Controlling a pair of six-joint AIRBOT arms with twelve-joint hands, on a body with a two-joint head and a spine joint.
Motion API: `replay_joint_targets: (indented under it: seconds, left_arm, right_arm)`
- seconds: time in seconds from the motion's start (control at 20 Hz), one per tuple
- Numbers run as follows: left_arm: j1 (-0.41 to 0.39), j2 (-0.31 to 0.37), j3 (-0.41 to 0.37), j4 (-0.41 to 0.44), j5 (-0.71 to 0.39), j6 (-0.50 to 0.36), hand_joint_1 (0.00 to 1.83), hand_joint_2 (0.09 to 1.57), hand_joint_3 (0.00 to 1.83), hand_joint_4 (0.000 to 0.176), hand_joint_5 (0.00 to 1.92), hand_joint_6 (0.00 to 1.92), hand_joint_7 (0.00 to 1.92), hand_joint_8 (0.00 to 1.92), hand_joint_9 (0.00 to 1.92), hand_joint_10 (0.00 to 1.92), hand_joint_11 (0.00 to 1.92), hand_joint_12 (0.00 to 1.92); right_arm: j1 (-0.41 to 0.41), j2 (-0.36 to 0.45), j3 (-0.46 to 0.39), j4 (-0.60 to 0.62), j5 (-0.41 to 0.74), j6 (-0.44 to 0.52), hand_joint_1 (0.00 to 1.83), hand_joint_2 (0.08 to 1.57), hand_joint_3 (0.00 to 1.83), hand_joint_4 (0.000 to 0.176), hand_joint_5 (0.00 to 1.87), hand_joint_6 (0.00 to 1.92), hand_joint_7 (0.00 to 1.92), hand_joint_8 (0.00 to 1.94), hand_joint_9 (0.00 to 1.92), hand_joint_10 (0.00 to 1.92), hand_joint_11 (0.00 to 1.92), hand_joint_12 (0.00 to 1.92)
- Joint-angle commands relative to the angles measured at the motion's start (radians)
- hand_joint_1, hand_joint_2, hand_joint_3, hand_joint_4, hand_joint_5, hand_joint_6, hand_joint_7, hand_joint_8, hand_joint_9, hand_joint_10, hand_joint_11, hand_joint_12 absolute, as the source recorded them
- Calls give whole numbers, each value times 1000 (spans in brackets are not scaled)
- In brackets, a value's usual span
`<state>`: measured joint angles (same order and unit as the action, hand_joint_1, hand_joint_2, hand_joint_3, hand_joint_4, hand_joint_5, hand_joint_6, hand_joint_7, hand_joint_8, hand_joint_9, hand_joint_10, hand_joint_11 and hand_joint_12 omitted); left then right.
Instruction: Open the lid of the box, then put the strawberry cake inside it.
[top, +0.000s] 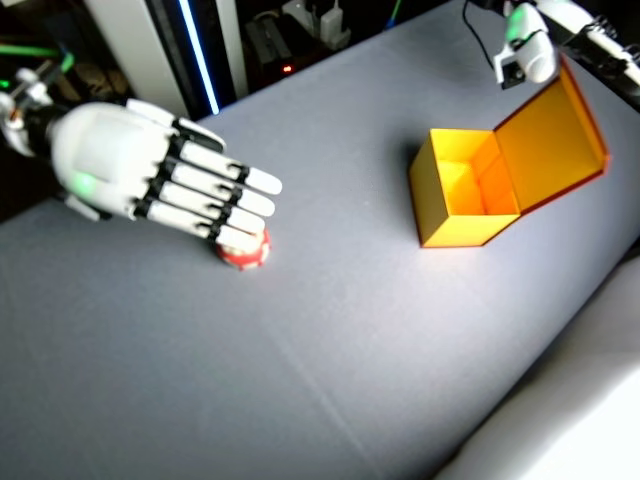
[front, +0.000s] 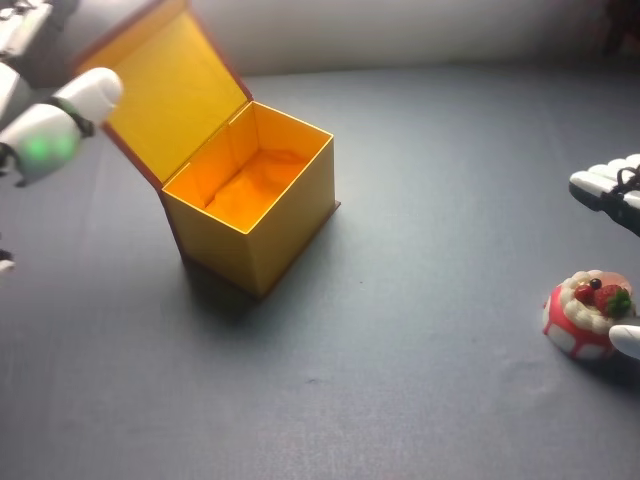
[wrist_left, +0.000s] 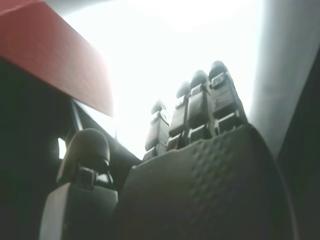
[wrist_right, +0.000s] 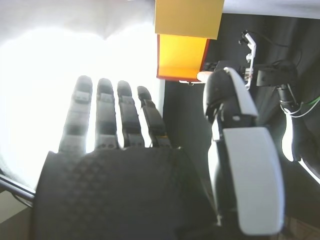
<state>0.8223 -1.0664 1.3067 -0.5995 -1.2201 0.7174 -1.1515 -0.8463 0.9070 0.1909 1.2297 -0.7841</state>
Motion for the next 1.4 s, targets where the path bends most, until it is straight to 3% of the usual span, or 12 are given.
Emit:
replay_joint_targets:
  seconds: [0.0, 0.3, 0.4, 0.55, 0.65, 0.75, 0.8, 1.0, 1.05, 1.1, 1.15, 1.35]
  left_arm:
    - [4, 16, 3, 13, -127, -3, 162, 1360, 0, 165, 0, 0, 0, 0, 0, 0, 0, 0]
    - [52, 73, -77, 142, -157, 23, 531, 1355, 0, 176, 0, 0, 0, 0, 0, 0, 0, 0]
    - [59, 94, -111, 236, -131, 43, 871, 1373, 0, 114, 0, 0, 0, 0, 0, 0, 0, 0]
    - [72, 132, -151, 362, -67, 51, 851, 1381, 2, 88, 6, 3, 0, 0, 0, 0, 0, 0]
    - [79, 159, -181, 431, -38, 58, 874, 1381, 0, 100, 31, 13, 12, 3, 0, 0, 0, 0]
    - [94, 184, -213, 466, -44, 69, 941, 1360, 0, 64, 45, 15, 19, 4, 2, 1, 10, 6]
    - [107, 193, -226, 470, -57, 72, 933, 1341, 0, 45, 66, 18, 19, 3, 0, 0, 0, 0]
    - [136, 215, -259, 501, -83, 72, 899, 1331, 0, 68, 61, 9, 0, 0, 0, 0, 0, 0]
    - [143, 224, -271, 514, -96, 72, 945, 1315, 0, 46, 59, 6, 0, 0, 0, 0, 0, 0]
    - [144, 225, -272, 516, -98, 72, 945, 1315, 0, 46, 59, 6, 0, 0, 0, 0, 0, 0]
    - [145, 227, -274, 518, -103, 72, 913, 1327, 0, 50, 57, 4, 0, 0, 0, 0, 0, 0]
    - [160, 241, -286, 524, -116, 72, 847, 1362, 10, 55, 21, 2, 0, 0, 0, 0, 0, 0]
  right_arm:
    - [5, 1, 3, 3, 129, 10, 563, 1247, 0, 0, 0, 0, 0, 0, 0, 0, 0, 0]
    - [5, 0, 3, 1, 127, 20, 648, 1192, 0, 0, 0, 0, 0, 0, 0, 0, 37, 18]
    - [5, 1, 8, -4, 107, 21, 704, 1158, 0, 0, 0, 0, 0, 0, 0, 0, 17, 17]
    - [19, -1, 23, -17, 39, 22, 731, 1121, 0, 0, 0, 0, 0, 0, 0, 0, 14, 30]
    - [32, -6, 38, -24, -20, 22, 790, 1076, 2, 0, 0, 0, 0, 0, 24, 12, 0, 325]
    - [50, -20, 60, -24, -92, 20, 814, 1081, 2, 0, 0, 0, 0, 0, 51, 26, 0, 564]
    - [62, -30, 73, -24, -122, 19, 844, 1090, 0, 0, 17, 6, 70, 13, 146, 69, 0, 1086]
    - [117, -79, 127, -24, -234, 14, 944, 1100, 0, 0, 146, 12, 309, 12, 253, 445, 0, 1598]
    - [147, -107, 157, -24, -284, 14, 1315, 1104, 3, 0, 721, 184, 959, 849, 890, 1130, 734, 1702]
    - [152, -111, 162, -24, -292, 14, 1315, 1104, 3, 0, 721, 184, 959, 849, 890, 1130, 734, 1702]
    - [159, -115, 168, -24, -303, 13, 1267, 1132, 5, 0, 870, 886, 945, 1092, 1179, 1459, 1129, 1834]
    - [187, -112, 168, -42, -298, 2, 1213, 1213, 4, 0, 758, 1112, 895, 1513, 1181, 1682, 1196, 1916]
